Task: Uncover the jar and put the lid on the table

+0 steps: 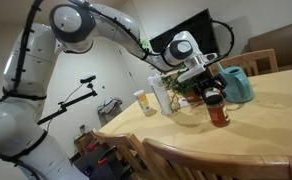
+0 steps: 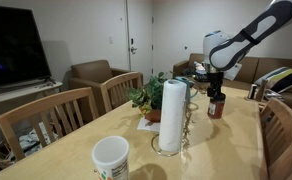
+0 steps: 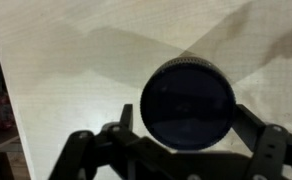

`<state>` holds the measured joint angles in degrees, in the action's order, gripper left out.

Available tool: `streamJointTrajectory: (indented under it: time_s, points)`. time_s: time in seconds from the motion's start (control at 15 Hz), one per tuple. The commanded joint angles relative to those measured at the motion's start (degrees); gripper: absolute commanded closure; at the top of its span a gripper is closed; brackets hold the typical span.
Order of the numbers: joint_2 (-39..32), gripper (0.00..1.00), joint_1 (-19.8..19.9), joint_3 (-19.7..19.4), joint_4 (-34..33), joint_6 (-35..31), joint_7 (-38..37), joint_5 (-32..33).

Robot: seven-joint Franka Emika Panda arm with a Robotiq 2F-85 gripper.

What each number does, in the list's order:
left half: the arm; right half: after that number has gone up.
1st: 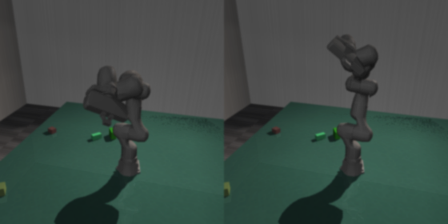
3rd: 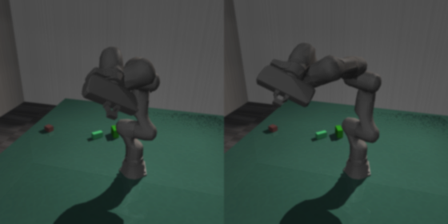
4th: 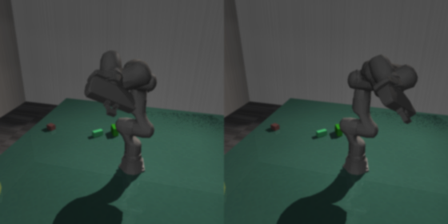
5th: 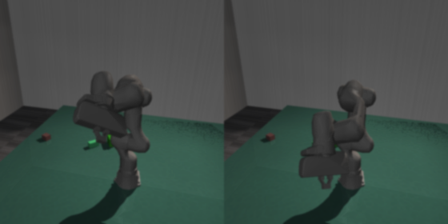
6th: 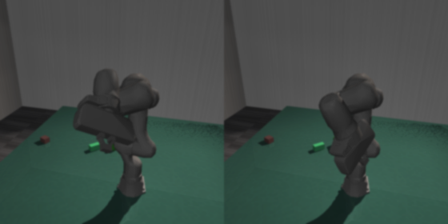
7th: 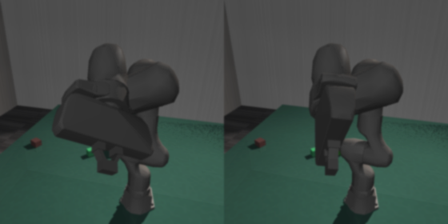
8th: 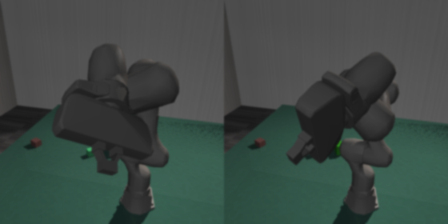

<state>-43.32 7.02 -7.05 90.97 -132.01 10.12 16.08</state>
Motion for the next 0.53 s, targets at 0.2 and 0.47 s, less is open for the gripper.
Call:
streamJointTrajectory:
  time_s: [0.2,0.47]
  points:
    - [0.71,0.00,-1.13,-0.72,-0.22,3.00,-0.38,0.82]
    - [0.36,0.03,-1.14,-0.59,-0.78,4.45,-0.29,0.61]
